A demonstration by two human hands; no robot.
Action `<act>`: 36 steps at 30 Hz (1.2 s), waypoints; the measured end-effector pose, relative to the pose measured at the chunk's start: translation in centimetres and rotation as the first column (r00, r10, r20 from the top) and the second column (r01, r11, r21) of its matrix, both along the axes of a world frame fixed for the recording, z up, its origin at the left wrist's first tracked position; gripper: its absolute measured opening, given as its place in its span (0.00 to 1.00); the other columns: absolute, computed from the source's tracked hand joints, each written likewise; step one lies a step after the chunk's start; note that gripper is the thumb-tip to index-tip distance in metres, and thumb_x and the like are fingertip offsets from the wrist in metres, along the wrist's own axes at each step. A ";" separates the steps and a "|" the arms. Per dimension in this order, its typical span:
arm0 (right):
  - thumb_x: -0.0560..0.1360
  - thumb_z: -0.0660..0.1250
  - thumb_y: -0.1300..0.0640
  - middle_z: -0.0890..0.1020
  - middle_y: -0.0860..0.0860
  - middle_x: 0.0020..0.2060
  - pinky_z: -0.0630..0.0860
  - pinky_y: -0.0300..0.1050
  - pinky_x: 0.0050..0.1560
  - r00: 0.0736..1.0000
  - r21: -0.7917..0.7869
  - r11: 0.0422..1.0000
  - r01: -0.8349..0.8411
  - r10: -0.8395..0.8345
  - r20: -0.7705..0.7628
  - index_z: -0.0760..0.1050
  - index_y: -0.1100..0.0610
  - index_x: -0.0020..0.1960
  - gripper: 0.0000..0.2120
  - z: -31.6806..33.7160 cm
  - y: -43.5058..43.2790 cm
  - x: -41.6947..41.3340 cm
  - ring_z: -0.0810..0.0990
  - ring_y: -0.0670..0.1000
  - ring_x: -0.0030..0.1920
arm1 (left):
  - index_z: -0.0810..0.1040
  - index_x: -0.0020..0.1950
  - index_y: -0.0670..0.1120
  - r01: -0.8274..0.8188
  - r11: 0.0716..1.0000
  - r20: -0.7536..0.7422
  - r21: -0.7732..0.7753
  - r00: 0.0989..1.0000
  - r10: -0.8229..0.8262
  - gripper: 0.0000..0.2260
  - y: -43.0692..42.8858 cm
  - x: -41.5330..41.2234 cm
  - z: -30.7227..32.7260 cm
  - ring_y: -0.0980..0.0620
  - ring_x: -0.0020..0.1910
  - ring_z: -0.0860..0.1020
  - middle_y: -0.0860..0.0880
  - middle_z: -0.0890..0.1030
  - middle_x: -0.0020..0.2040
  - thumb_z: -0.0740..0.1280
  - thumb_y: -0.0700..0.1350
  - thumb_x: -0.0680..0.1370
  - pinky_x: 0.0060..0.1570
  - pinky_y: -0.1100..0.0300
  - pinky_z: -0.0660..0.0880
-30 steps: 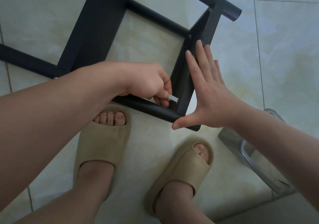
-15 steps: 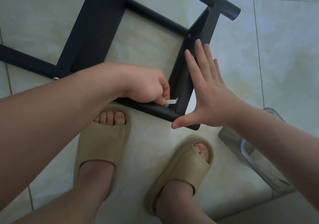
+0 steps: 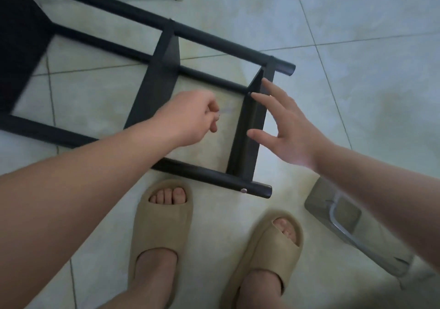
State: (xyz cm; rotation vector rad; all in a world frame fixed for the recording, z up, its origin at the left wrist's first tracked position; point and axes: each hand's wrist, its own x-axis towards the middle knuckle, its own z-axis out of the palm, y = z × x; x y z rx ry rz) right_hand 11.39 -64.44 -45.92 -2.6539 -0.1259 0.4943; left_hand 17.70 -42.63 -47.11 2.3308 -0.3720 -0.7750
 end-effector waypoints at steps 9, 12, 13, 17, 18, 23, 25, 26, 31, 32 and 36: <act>0.75 0.70 0.38 0.56 0.49 0.81 0.53 0.56 0.76 0.999 -0.301 0.953 -0.032 0.022 -0.036 0.47 0.47 0.82 0.46 0.6 -0.6 11.6 0.53 0.55 0.80 | 0.66 0.53 0.47 -0.015 0.988 0.445 0.151 0.894 -0.054 0.01 -4.3 11.0 2.7 0.44 0.49 0.71 0.48 0.73 0.50 0.57 0.42 0.83 0.43 0.50 0.65; 0.74 0.71 0.39 0.65 0.50 0.76 0.62 0.56 0.70 0.992 -0.355 0.933 -0.060 0.015 -0.127 0.48 0.47 0.82 0.46 -1.0 -1.0 13.8 0.65 0.58 0.73 | 0.63 0.53 0.45 -0.016 0.967 0.394 0.253 0.915 -0.088 0.02 -4.7 14.1 0.7 0.44 0.41 0.73 0.46 0.74 0.43 0.56 0.40 0.82 0.35 0.52 0.63; 0.75 0.71 0.40 0.68 0.51 0.73 0.64 0.55 0.67 0.994 -0.358 0.932 -0.053 0.014 -0.111 0.50 0.46 0.81 0.44 -1.6 -1.0 14.1 0.68 0.58 0.70 | 0.63 0.53 0.45 -0.024 0.956 0.377 0.292 0.922 -0.092 0.02 -4.6 14.9 0.0 0.45 0.38 0.73 0.46 0.74 0.41 0.55 0.40 0.81 0.32 0.52 0.62; 0.79 0.66 0.45 0.74 0.50 0.61 0.67 0.52 0.58 0.997 -0.377 0.926 0.009 0.020 0.073 0.62 0.48 0.73 0.25 -3.6 -1.2 13.8 0.72 0.56 0.60 | 0.61 0.50 0.45 -0.011 0.920 0.356 0.392 0.924 -0.140 0.02 -4.5 16.6 -1.9 0.46 0.34 0.73 0.45 0.74 0.38 0.55 0.39 0.80 0.32 0.53 0.62; 0.81 0.64 0.46 0.75 0.50 0.59 0.67 0.51 0.56 0.992 -0.393 0.919 0.021 0.029 0.121 0.66 0.50 0.70 0.20 -3.5 -1.2 13.5 0.73 0.56 0.58 | 0.61 0.49 0.45 0.011 0.917 0.331 0.399 0.931 -0.155 0.03 -4.7 16.6 -1.9 0.46 0.34 0.72 0.45 0.73 0.37 0.55 0.39 0.79 0.33 0.53 0.62; 0.83 0.59 0.47 0.76 0.49 0.54 0.62 0.47 0.49 0.954 -0.488 0.872 0.029 0.121 0.273 0.73 0.52 0.61 0.12 -0.8 -0.7 11.9 0.73 0.56 0.56 | 0.61 0.50 0.44 0.018 0.934 0.315 0.357 0.939 -0.138 0.03 -3.8 15.2 0.1 0.46 0.34 0.73 0.45 0.73 0.37 0.55 0.37 0.80 0.31 0.53 0.62; 0.83 0.59 0.47 0.76 0.49 0.54 0.63 0.48 0.49 0.942 -0.497 0.867 0.048 0.126 0.310 0.73 0.52 0.60 0.12 1.1 -0.3 11.1 0.73 0.56 0.56 | 0.62 0.50 0.43 0.040 0.919 0.358 0.393 0.914 -0.193 0.02 -3.1 14.5 2.0 0.48 0.29 0.70 0.45 0.73 0.37 0.54 0.37 0.81 0.27 0.55 0.60; 0.83 0.60 0.47 0.75 0.49 0.54 0.63 0.48 0.50 0.936 -0.503 0.862 0.060 0.126 0.328 0.73 0.52 0.60 0.12 2.1 -0.1 10.6 0.73 0.55 0.56 | 0.62 0.50 0.42 0.040 0.908 0.390 0.416 0.895 -0.218 0.01 -2.9 14.0 3.1 0.48 0.28 0.69 0.44 0.73 0.38 0.54 0.38 0.81 0.27 0.56 0.61; 0.81 0.63 0.45 0.75 0.48 0.56 0.64 0.48 0.53 0.920 -0.468 0.877 0.106 0.092 0.381 0.74 0.51 0.61 0.14 7.7 1.6 7.3 0.72 0.54 0.58 | 0.62 0.52 0.44 -0.079 0.923 0.462 0.377 0.880 -0.113 0.02 -1.4 10.2 9.2 0.44 0.36 0.73 0.48 0.71 0.36 0.54 0.42 0.82 0.36 0.53 0.68; 0.80 0.64 0.45 0.75 0.48 0.57 0.65 0.48 0.54 0.916 -0.462 0.881 0.101 0.099 0.388 0.74 0.51 0.61 0.13 8.5 2.0 6.5 0.72 0.54 0.58 | 0.62 0.52 0.44 -0.078 0.926 0.432 0.369 0.896 -0.097 0.01 -1.0 9.2 10.1 0.45 0.34 0.74 0.47 0.72 0.36 0.55 0.41 0.82 0.34 0.54 0.66; 0.80 0.65 0.47 0.75 0.48 0.61 0.65 0.48 0.51 0.916 -0.447 0.890 0.086 0.106 0.387 0.73 0.51 0.58 0.11 11.1 3.4 3.4 0.71 0.55 0.59 | 0.62 0.53 0.45 -0.122 0.937 0.401 0.328 0.916 -0.021 0.05 0.4 4.4 12.3 0.48 0.32 0.74 0.47 0.75 0.35 0.56 0.38 0.80 0.28 0.55 0.62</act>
